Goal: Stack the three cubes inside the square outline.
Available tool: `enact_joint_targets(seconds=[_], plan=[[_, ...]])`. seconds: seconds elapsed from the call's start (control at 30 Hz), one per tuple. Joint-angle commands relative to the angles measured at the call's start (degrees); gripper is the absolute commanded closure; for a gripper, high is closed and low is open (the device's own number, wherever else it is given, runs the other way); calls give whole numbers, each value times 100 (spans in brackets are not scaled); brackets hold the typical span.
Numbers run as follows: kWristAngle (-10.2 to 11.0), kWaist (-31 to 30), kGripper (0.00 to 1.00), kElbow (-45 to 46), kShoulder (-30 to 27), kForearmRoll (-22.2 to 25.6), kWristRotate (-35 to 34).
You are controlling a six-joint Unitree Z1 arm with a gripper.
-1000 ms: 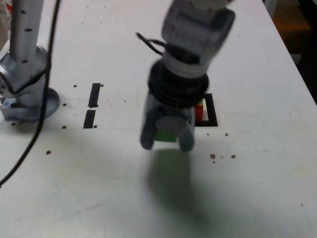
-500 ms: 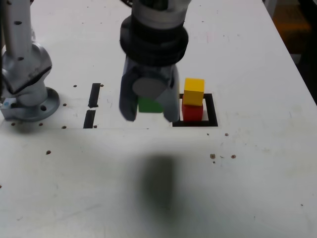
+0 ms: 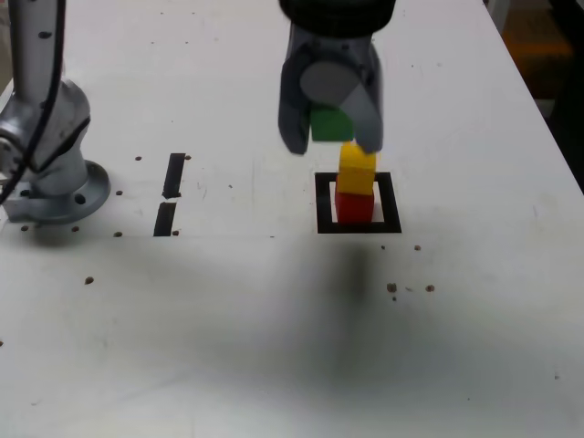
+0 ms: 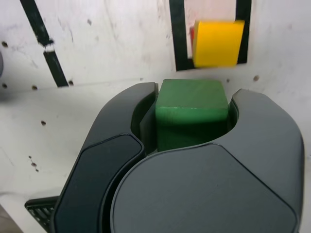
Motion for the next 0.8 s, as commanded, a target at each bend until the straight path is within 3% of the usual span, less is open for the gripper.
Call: enact_joint_targets(seconds=[0.0, 0.77], plan=[[9, 92, 95, -22, 59, -18, 116], [-87, 343, 93, 40, 613, -472, 429]])
